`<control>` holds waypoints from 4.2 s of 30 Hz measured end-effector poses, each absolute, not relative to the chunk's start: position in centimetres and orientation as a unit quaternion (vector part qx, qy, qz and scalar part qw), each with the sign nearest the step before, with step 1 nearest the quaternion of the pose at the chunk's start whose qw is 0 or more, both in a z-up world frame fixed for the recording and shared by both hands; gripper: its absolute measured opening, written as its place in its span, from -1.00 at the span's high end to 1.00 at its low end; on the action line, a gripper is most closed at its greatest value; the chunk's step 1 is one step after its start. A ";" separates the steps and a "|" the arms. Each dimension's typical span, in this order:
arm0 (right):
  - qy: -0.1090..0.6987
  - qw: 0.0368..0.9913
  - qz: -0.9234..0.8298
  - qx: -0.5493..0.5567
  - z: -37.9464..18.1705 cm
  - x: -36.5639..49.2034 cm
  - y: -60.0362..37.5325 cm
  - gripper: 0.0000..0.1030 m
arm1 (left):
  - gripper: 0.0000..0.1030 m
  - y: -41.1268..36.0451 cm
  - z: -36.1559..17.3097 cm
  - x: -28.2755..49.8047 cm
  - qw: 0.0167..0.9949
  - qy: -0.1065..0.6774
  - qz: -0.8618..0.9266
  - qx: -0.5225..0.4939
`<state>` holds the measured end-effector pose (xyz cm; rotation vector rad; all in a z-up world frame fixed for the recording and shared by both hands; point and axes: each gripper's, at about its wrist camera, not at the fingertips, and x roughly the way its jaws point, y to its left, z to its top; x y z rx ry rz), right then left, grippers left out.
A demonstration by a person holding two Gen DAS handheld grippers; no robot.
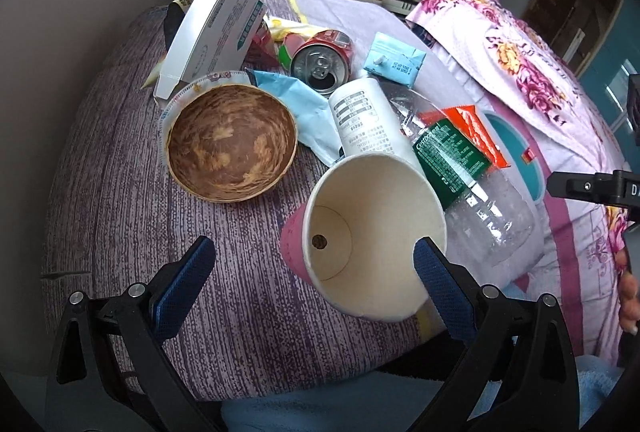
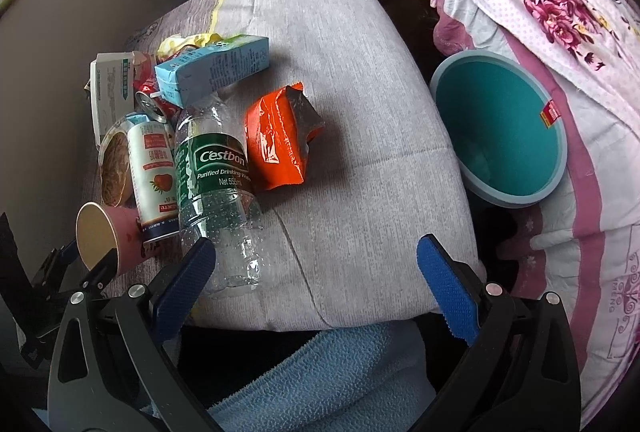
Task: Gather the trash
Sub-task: 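Grasp the pink paper cup with the left tool while the right tool grasps the white drink can, then carry the cup and can to the teal bin and release both inside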
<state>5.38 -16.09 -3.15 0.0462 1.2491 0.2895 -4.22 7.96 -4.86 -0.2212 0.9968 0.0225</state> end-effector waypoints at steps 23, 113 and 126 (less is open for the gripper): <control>0.569 0.802 0.180 -0.001 -2.6 5.7 -13.1 -0.88 | -0.68 8.6 -6.1 -2.8 0.874 0.473 -0.005 -0.115; 0.526 0.827 0.008 0.199 -7.6 18.8 -42.3 0.11 | -0.24 -23.7 -8.7 21.1 0.794 0.568 -0.218 0.011; 0.545 0.816 0.012 0.192 -8.7 18.9 -41.2 0.11 | -0.56 -21.8 -8.2 19.5 0.796 0.569 -0.206 0.012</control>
